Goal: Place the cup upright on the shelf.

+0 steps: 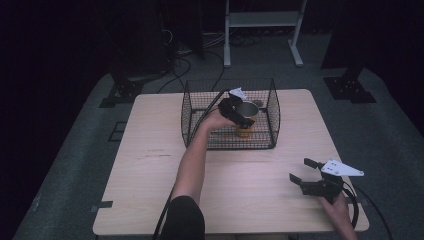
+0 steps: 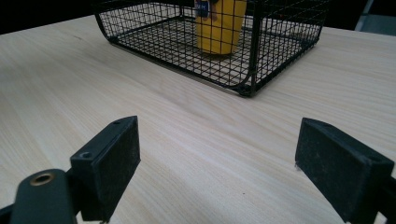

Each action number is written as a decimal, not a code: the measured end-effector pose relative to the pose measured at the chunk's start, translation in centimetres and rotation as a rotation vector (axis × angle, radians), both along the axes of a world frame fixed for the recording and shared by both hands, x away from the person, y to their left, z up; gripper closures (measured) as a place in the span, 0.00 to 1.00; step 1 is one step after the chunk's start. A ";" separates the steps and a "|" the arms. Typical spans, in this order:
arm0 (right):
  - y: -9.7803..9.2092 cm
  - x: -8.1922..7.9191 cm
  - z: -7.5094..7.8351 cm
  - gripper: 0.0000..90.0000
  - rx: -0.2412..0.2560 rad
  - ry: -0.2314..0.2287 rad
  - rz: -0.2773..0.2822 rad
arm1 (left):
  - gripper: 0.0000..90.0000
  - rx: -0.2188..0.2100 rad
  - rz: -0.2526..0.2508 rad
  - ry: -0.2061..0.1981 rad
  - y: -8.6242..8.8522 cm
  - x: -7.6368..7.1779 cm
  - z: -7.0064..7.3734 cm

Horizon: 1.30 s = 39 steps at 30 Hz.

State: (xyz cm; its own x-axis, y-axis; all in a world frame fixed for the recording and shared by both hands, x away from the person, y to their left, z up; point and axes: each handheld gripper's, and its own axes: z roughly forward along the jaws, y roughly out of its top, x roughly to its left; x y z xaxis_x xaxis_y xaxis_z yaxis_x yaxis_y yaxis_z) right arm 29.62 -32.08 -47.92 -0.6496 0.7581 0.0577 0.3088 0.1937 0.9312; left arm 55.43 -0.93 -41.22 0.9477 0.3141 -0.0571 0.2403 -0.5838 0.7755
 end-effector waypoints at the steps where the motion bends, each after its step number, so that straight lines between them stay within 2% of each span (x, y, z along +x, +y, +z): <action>1: 0.0 0.0 0.0 0.14 0.000 0.000 0.000 | 0.14 0.000 -0.001 -0.001 0.0 0.0 0.0; 18: 0.0 0.0 0.0 0.14 -0.001 0.000 0.002 | 0.09 0.013 -0.005 -0.006 0.1 -0.3 0.0; 23: 0.0 0.0 0.0 0.14 -0.001 0.000 0.002 | 0.05 0.022 0.004 -0.024 0.2 -0.4 -0.1; 28: 0.0 0.0 0.0 0.14 -0.002 -0.001 0.002 | 0.03 0.006 0.022 -0.038 0.4 -0.4 0.1; 39: 0.0 0.0 0.0 0.14 -0.002 -0.001 0.004 | 0.03 0.008 0.026 -0.077 0.8 -0.6 0.6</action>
